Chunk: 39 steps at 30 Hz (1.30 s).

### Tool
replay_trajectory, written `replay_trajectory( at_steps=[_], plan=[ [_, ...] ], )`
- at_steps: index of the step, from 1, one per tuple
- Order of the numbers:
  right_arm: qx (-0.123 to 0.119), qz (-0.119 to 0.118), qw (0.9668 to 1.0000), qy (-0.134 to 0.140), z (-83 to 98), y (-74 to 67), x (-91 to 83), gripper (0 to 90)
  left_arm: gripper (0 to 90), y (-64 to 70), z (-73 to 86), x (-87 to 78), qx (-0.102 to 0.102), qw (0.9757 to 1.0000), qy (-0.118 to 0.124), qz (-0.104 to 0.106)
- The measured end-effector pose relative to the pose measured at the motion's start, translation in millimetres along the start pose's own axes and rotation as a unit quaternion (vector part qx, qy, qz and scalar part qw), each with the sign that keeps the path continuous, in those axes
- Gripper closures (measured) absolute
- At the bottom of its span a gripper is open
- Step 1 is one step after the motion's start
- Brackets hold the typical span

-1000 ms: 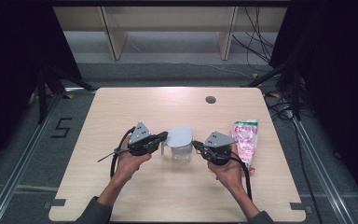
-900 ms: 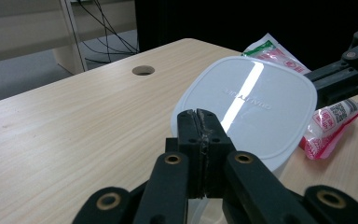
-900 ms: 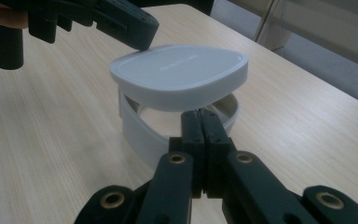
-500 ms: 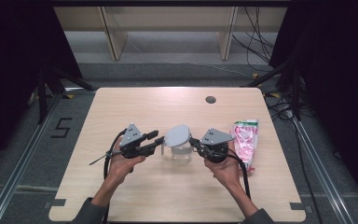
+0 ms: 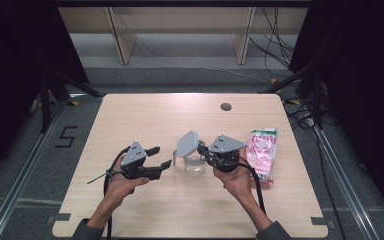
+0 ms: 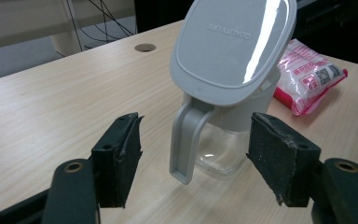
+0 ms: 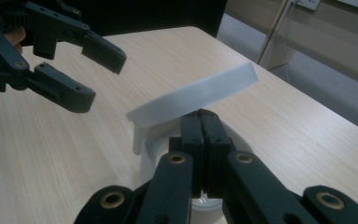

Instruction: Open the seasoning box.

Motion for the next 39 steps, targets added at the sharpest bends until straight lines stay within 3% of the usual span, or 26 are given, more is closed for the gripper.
replay_trajectory(
  at_steps=[1, 2, 4, 8, 12, 18, 24, 26, 31, 32, 35, 39],
  plan=[
    [-0.010, -0.008, 0.9999, -0.001, -1.5, -0.5, 0.5, 90.0, 33.7, 0.1, 0.7, -0.3, 0.000, 1.0000, 0.001, -0.002],
    [-0.017, 0.000, 0.9998, 0.005, -3.2, 0.1, 1.6, 90.0, 33.3, 0.5, 1.9, -0.8, -0.002, 1.0000, -0.001, -0.001],
    [-0.004, -0.004, 1.0000, 0.000, -3.9, -3.4, 3.1, 90.0, 32.3, 1.3, 3.2, -1.1, -0.003, 1.0000, 0.001, 0.001],
    [-0.005, -0.008, 0.9999, -0.001, -6.6, -7.9, 7.4, 90.0, 30.7, 0.3, 3.9, -4.7, -0.003, 1.0000, 0.002, -0.005],
    [-0.017, -0.015, 0.9997, 0.004, -10.9, -11.8, 10.9, 90.0, 29.0, -0.7, 5.6, -7.2, -0.002, 0.9999, -0.002, -0.015],
    [-0.015, -0.020, 0.9997, 0.003, -14.9, -19.6, 14.4, 90.0, 27.9, 0.6, 8.4, -7.0, -0.001, 0.9999, -0.003, -0.013],
    [-0.029, -0.024, 0.9993, -0.001, -16.3, -23.5, 15.1, 89.7, 27.6, 0.7, 10.1, -9.4, -0.001, 0.9999, -0.003, -0.016],
    [-0.034, -0.023, 0.9992, 0.003, -16.7, -21.0, 14.0, 88.6, 27.5, 0.5, 11.5, -10.2, -0.004, 0.9998, -0.003, -0.017],
    [-0.015, -0.009, 0.9999, -0.002, -6.7, -5.5, 2.6, 81.0, 27.3, 0.3, 12.7, -12.7, -0.007, 0.9999, -0.001, -0.016],
    [-0.001, 0.004, 1.0000, -0.004, -1.3, 0.7, -2.1, 79.8, 27.3, 0.6, 13.0, -12.9, -0.007, 0.9998, -0.001, -0.016],
    [0.001, 0.017, 0.9998, -0.012, 12.1, 13.1, -13.2, 73.6, 27.3, 1.9, 15.0, -10.9, -0.011, 0.9999, -0.002, -0.013],
    [0.028, 0.035, 0.9988, -0.022, 30.5, 31.4, -31.4, 65.3, 27.0, 3.5, 17.9, -9.6, -0.009, 0.9999, -0.009, -0.011]
  ],
)
Point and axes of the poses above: each handheld gripper's, and its own axes: x roughly forward along the jaws, z roughly out of its underside, y roughly to its right, the point moved 6 cm from there along x, roughly forward along the jaws, and after that the axes turned 1 degree about -y, right-handed, at the moved point
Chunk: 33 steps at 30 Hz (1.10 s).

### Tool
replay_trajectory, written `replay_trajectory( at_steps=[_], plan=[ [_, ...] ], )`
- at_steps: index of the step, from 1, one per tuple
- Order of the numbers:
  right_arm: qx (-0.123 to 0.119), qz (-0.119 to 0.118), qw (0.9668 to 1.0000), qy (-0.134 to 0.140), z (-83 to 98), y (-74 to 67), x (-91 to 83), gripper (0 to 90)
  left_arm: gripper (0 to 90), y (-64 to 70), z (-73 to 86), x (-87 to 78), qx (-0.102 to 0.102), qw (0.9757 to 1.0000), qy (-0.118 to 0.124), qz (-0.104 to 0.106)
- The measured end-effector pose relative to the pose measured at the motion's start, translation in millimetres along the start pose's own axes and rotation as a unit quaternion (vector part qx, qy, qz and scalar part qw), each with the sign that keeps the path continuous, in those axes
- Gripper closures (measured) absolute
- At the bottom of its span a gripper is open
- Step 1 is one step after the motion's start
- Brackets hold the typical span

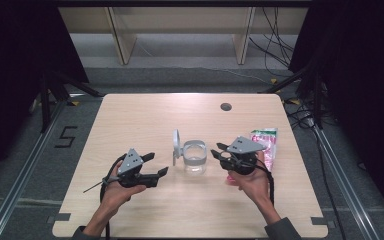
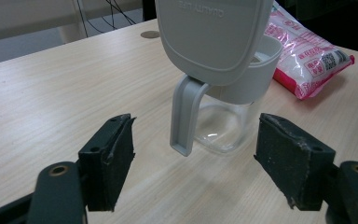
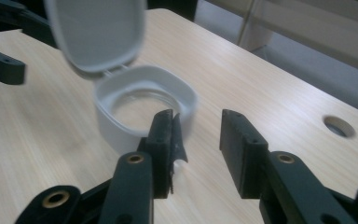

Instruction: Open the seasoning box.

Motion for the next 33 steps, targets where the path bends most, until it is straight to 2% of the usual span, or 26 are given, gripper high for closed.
replay_trajectory(
  at_steps=[3, 5, 7, 8, 9, 10, 11, 12, 14, 15, 17, 18, 19, 20, 21, 22, 23, 25, 26, 27, 28, 29, 30, 31, 33],
  plan=[
    [0.024, 0.021, 0.9995, -0.001, 11.3, 15.8, -10.0, 61.5, 27.0, 0.9, 1.2, 0.0, -0.002, 1.0000, 0.000, -0.001],
    [0.047, 0.026, 0.9985, -0.008, 18.4, 21.3, -17.3, 58.5, 26.9, 2.0, 2.3, 0.6, -0.005, 1.0000, 0.002, 0.004],
    [0.056, 0.029, 0.9980, -0.005, 24.1, 28.4, -23.7, 54.4, 26.8, 1.3, 3.5, 0.5, -0.005, 1.0000, -0.001, 0.000],
    [0.070, 0.039, 0.9967, -0.009, 26.5, 30.4, -27.4, 53.2, 26.8, 1.4, 4.5, 0.5, -0.004, 1.0000, -0.003, -0.001],
    [0.072, 0.041, 0.9965, -0.006, 29.0, 34.7, -29.7, 51.9, 26.8, 2.0, 5.5, 0.4, -0.006, 1.0000, -0.004, -0.001],
    [0.091, 0.047, 0.9947, -0.008, 32.0, 36.1, -33.1, 51.3, 26.8, 3.5, 6.6, 0.5, -0.011, 0.9999, -0.004, 0.005],
    [0.081, 0.050, 0.9955, -0.005, 34.4, 41.9, -35.4, 51.3, 26.8, 5.4, 7.5, 1.1, -0.019, 0.9997, -0.003, 0.015],
    [0.088, 0.055, 0.9946, -0.003, 36.9, 44.5, -38.0, 50.8, 26.8, 7.1, 8.2, 1.8, -0.024, 0.9995, -0.001, 0.022],
    [0.106, 0.061, 0.9925, -0.005, 42.4, 48.1, -43.3, 48.3, 26.8, 8.6, 10.7, 2.3, -0.017, 0.9997, -0.007, 0.017],
    [0.112, 0.064, 0.9916, -0.008, 45.0, 51.3, -46.8, 47.0, 26.8, 9.8, 11.7, 2.9, -0.017, 0.9996, -0.008, 0.022],
    [0.109, 0.077, 0.9910, -0.006, 50.7, 61.2, -52.0, 44.7, 26.7, 11.6, 13.6, 3.4, -0.016, 0.9995, -0.011, 0.023],
    [0.127, 0.080, 0.9886, -0.007, 53.4, 62.6, -54.8, 43.4, 26.6, 12.5, 14.2, 3.9, -0.019, 0.9995, -0.009, 0.023],
    [0.134, 0.086, 0.9872, -0.011, 56.9, 65.9, -57.6, 42.8, 26.7, 12.9, 15.1, 4.0, -0.020, 0.9995, -0.009, 0.024],
    [0.134, 0.090, 0.9869, -0.012, 60.2, 70.1, -59.7, 42.0, 26.6, 13.0, 16.2, 3.8, -0.019, 0.9994, -0.012, 0.025],
    [0.118, 0.099, 0.9881, -0.006, 63.2, 76.9, -61.3, 40.2, 26.7, 12.7, 17.0, 3.4, -0.018, 0.9995, -0.015, 0.022],
    [0.131, 0.098, 0.9864, -0.016, 67.3, 78.5, -62.5, 39.1, 26.6, 12.9, 17.5, 3.1, -0.021, 0.9994, -0.015, 0.020],
    [0.132, 0.101, 0.9860, -0.018, 70.5, 81.5, -63.9, 38.6, 26.6, 13.1, 17.3, 3.3, -0.022, 0.9993, -0.013, 0.025],
    [0.137, 0.105, 0.9849, -0.020, 76.8, 87.8, -64.5, 34.1, 26.6, 12.1, 16.8, 2.2, -0.025, 0.9994, -0.011, 0.023],
    [0.155, 0.102, 0.9822, -0.031, 80.1, 87.5, -65.3, 32.5, 26.6, 11.5, 16.9, 2.0, -0.025, 0.9994, -0.012, 0.023],
    [0.161, 0.103, 0.9810, -0.033, 82.9, 89.6, -64.5, 31.4, 26.6, 11.6, 17.0, 2.1, -0.028, 0.9992, -0.011, 0.026],
    [0.160, 0.105, 0.9811, -0.030, 84.7, 92.1, -63.7, 29.8, 26.6, 11.5, 17.0, 2.3, -0.028, 0.9992, -0.010, 0.026],
    [0.170, 0.113, 0.9783, -0.035, 87.1, 92.2, -63.9, 28.9, 26.6, 11.9, 16.9, 3.1, -0.031, 0.9991, -0.008, 0.027],
    [0.165, 0.112, 0.9791, -0.038, 89.3, 95.0, -64.3, 28.1, 26.6, 12.2, 17.0, 3.5, -0.033, 0.9990, -0.010, 0.029],
    [0.175, 0.121, 0.9764, -0.037, 90.5, 95.3, -65.1, 26.3, 26.6, 12.0, 17.2, 3.5, -0.029, 0.9992, -0.012, 0.026],
    [0.180, 0.131, 0.9743, -0.035, 92.6, 100.3, -66.7, 24.6, 26.6, 13.1, 17.1, 5.2, -0.033, 0.9990, -0.009, 0.028]
  ],
)
Point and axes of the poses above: each handheld gripper's, and its own axes: x roughly forward along the jaws, z roughly out of its underside, y roughly to its right, the point moved 6 cm from there along x, roughly forward along the jaws, and after that the axes turned 1 degree about -y, right-handed, at the moved point
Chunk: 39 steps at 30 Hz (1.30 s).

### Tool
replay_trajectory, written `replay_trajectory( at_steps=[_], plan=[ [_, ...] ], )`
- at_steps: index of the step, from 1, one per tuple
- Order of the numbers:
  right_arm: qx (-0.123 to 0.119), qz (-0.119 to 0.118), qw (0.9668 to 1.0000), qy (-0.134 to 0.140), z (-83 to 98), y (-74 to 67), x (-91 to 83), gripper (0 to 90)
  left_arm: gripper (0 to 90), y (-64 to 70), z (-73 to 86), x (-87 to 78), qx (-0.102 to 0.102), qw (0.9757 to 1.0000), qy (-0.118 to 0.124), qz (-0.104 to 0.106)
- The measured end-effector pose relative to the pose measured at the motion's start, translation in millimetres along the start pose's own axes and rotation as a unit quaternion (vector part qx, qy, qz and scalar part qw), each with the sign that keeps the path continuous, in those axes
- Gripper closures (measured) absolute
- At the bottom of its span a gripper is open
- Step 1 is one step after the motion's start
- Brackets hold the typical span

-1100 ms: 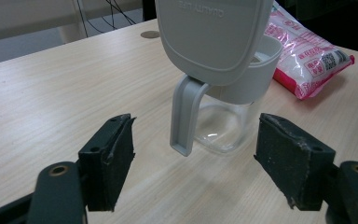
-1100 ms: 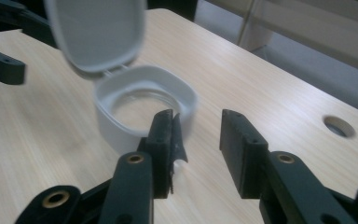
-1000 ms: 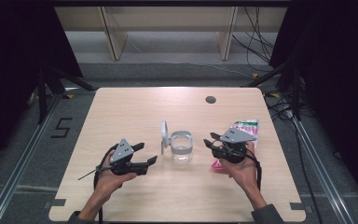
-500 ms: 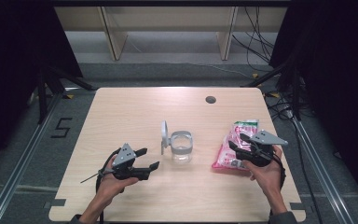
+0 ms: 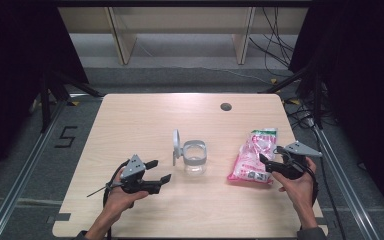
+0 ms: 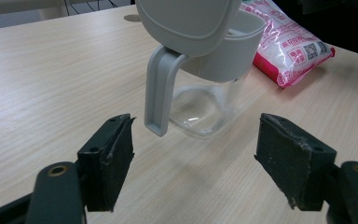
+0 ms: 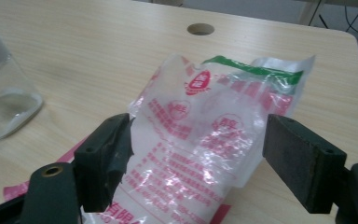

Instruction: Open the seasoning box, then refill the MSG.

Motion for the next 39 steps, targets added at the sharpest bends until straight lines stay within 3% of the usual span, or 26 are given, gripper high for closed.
replay_trajectory(
  at_steps=[3, 4, 5, 6, 9, 10, 11, 12, 14, 16, 18, 21, 22, 23, 26, 27, 30, 32, 33, 35, 36, 37, 38, 39],
  plan=[
    [0.008, 0.006, 0.9999, -0.002, 1.9, 8.6, 1.0, 22.4, 26.6, -0.3, 1.4, 0.2, 0.007, 0.9999, -0.009, -0.001],
    [0.024, 0.004, 0.9997, -0.003, 3.4, 9.3, 1.4, 21.6, 26.6, 0.1, 1.5, 0.1, 0.007, 0.9999, -0.009, 0.000],
    [0.012, 0.003, 0.9999, -0.004, 3.8, 14.2, 2.4, 21.1, 26.6, 0.9, 1.2, 0.3, 0.004, 1.0000, -0.006, 0.004],
    [0.030, 0.005, 0.9995, -0.005, 5.3, 12.9, 3.3, 21.1, 26.6, 1.0, 0.9, -0.1, 0.003, 1.0000, -0.004, 0.002],
    [0.017, -0.004, 0.9998, -0.005, 6.5, 16.1, 7.3, 19.9, 26.5, 0.7, 0.9, -1.1, 0.004, 1.0000, -0.004, 0.001],
    [0.026, 0.001, 0.9995, -0.018, 8.3, 14.4, 7.0, 19.7, 26.6, 0.4, 1.1, -1.2, 0.004, 1.0000, -0.004, 0.000],
    [0.021, -0.007, 0.9996, -0.017, 8.4, 15.1, 8.4, 19.7, 26.6, 0.3, 1.2, -1.3, 0.004, 1.0000, -0.004, 0.000],
    [0.041, -0.006, 0.9989, -0.023, 9.7, 11.8, 8.3, 19.4, 26.6, 0.1, 1.2, -1.3, 0.004, 1.0000, -0.004, -0.001],
    [0.018, -0.010, 0.9997, -0.016, 9.9, 15.9, 11.5, 19.0, 26.5, 0.4, 1.2, -1.0, 0.002, 1.0000, -0.003, 0.000],
    [0.033, -0.008, 0.9992, -0.020, 11.3, 14.4, 11.9, 18.4, 26.5, 0.5, 1.0, -0.9, 0.003, 1.0000, -0.003, -0.001],
    [0.020, -0.006, 0.9996, -0.021, 11.6, 19.7, 13.4, 18.4, 26.6, 1.6, 0.6, -0.9, 0.004, 1.0000, -0.002, 0.002],
    [0.059, -0.013, 0.9979, -0.022, 12.1, 16.7, 14.5, 16.7, 26.6, 2.5, -0.4, -0.7, 0.003, 1.0000, 0.001, 0.004],
    [0.047, -0.009, 0.9987, -0.014, 12.1, 19.9, 16.8, 16.6, 26.5, 2.4, -0.2, -0.7, 0.004, 1.0000, 0.001, 0.003],
    [0.057, -0.014, 0.9981, -0.015, 12.1, 18.2, 16.3, 16.5, 26.6, 2.2, 0.0, -0.8, 0.007, 1.0000, 0.000, 0.002],
    [0.056, -0.017, 0.9981, -0.021, 12.2, 18.0, 17.0, 16.4, 26.6, 3.3, 1.0, -1.3, 0.005, 1.0000, 0.000, 0.000],
    [0.039, -0.018, 0.9989, -0.017, 11.8, 20.6, 18.4, 16.4, 26.5, 3.8, 1.4, -1.6, 0.005, 1.0000, -0.001, 0.002],
    [0.053, -0.017, 0.9982, -0.023, 12.5, 17.6, 19.1, 16.5, 26.6, 6.4, 1.7, -2.4, 0.010, 0.9999, -0.002, 0.001],
    [0.037, -0.014, 0.9989, -0.026, 12.5, 19.7, 21.3, 16.7, 26.5, 6.7, 2.2, -1.3, 0.010, 0.9999, 0.000, 0.002],
    [0.058, -0.016, 0.9977, -0.030, 13.3, 16.2, 20.5, 16.7, 26.5, 7.4, 2.8, -1.3, 0.009, 0.9999, -0.002, 0.004],
    [0.026, -0.010, 0.9993, -0.025, 13.2, 21.8, 24.2, 17.7, 26.6, 8.2, 3.3, 0.0, 0.009, 0.9999, -0.002, 0.006],
    [0.052, -0.010, 0.9981, -0.032, 14.4, 18.0, 24.4, 19.6, 26.6, 8.3, 3.6, -0.1, 0.008, 0.9999, -0.005, 0.004],
    [0.035, -0.009, 0.9990, -0.026, 14.4, 21.4, 27.0, 19.6, 26.5, 8.3, 3.7, 0.6, 0.011, 0.9999, -0.005, 0.008],
    [0.052, -0.015, 0.9982, -0.026, 14.1, 18.4, 26.4, 19.5, 26.6, 9.3, 3.9, 0.9, 0.009, 0.9999, -0.005, 0.008],
    [0.039, -0.013, 0.9987, -0.030, 13.8, 21.3, 27.3, 19.5, 26.6, 9.7, 4.2, 1.0, 0.010, 0.9999, -0.005, 0.009]
  ],
)
Point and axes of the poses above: each handheld gripper's, and its own axes: x roughly forward along the jaws, z roughly out of its underside, y roughly to its right, the point moved 6 cm from there along x, roughly forward along the jaws, and after that the axes turned 1 degree about -y, right-handed, at the moved point
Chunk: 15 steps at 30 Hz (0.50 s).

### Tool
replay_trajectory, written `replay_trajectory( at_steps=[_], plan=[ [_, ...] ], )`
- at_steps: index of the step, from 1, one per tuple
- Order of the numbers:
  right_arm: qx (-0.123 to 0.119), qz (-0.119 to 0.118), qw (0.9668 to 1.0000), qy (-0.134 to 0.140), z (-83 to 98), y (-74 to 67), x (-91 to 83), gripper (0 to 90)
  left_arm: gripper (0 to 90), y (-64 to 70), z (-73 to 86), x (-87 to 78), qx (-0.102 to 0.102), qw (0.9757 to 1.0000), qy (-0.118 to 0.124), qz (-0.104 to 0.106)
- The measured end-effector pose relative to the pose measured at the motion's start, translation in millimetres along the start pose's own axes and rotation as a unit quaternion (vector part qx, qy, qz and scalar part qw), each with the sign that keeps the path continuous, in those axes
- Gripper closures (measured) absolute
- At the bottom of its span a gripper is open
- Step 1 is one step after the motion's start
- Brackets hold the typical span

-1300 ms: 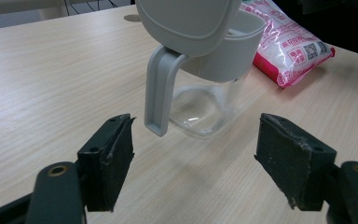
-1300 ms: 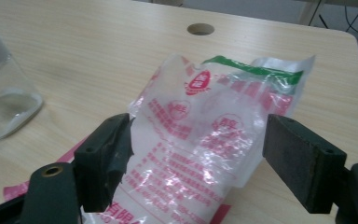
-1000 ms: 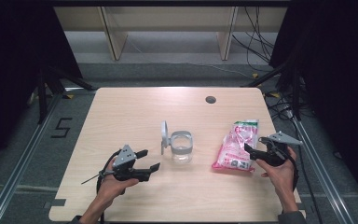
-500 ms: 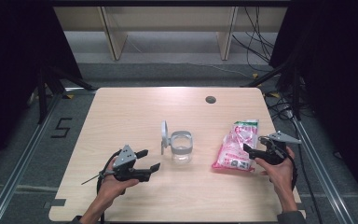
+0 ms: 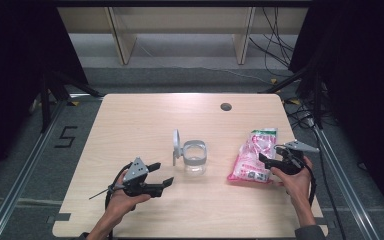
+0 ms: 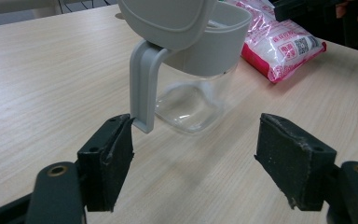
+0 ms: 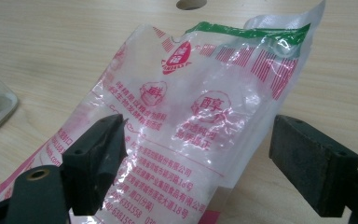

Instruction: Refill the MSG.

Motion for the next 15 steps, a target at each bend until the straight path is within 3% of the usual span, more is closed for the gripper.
replay_trajectory(
  at_steps=[4, 5, 8, 9, 10, 11, 12, 13, 14, 15],
  plan=[
    [-0.002, 0.005, 1.0000, -0.002, 1.1, 1.8, 4.5, 19.5, 26.5, -0.2, 0.9, 0.4, -0.002, 1.0000, -0.002, -0.003],
    [0.006, -0.009, 0.9999, -0.005, 1.2, -0.1, 4.0, 19.5, 26.6, 0.0, 1.2, 0.3, -0.002, 1.0000, -0.002, -0.003],
    [0.006, -0.010, 0.9999, -0.007, 2.0, 0.2, 6.3, 19.4, 26.5, 0.4, 1.3, 0.8, 0.001, 1.0000, -0.005, -0.003],
    [0.032, -0.013, 0.9993, -0.012, 3.5, -4.3, 6.3, 19.4, 26.5, 0.8, 1.7, 1.9, 0.000, 1.0000, -0.004, 0.001],
    [0.000, 0.000, 1.0000, -0.008, 3.0, 2.5, 9.1, 19.4, 26.5, 0.9, 2.5, 2.0, 0.002, 1.0000, -0.009, -0.003],
    [0.011, -0.015, 0.9998, -0.009, 2.8, 0.9, 8.5, 19.5, 26.4, 1.1, 2.9, 2.3, 0.002, 1.0000, -0.008, -0.002],
    [0.008, -0.007, 0.9999, -0.009, 3.1, 2.4, 10.3, 19.5, 26.4, 1.9, 3.3, 3.1, -0.002, 1.0000, -0.006, 0.003],
    [0.032, -0.009, 0.9992, -0.020, 4.2, -0.9, 8.6, 19.6, 26.4, 1.9, 3.5, 3.3, -0.002, 1.0000, -0.007, 0.003],
    [0.016, -0.015, 0.9997, -0.012, 3.2, 2.4, 10.5, 19.8, 26.4, 2.2, 3.6, 3.5, -0.004, 1.0000, -0.008, 0.005],
    [0.034, -0.011, 0.9993, -0.013, 4.0, 0.7, 12.1, 20.4, 26.4, 2.7, 3.5, 3.5, -0.005, 0.9999, -0.007, 0.006]
  ],
)
Point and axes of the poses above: each handheld gripper's, and its own axes: x roughly forward along the jaws, z roughly out of its underside, y roughly to its right, the point moved 6 cm from there along x, roughly forward along the jaws, and after that the axes turned 1 degree about -y, right-handed, at the moved point
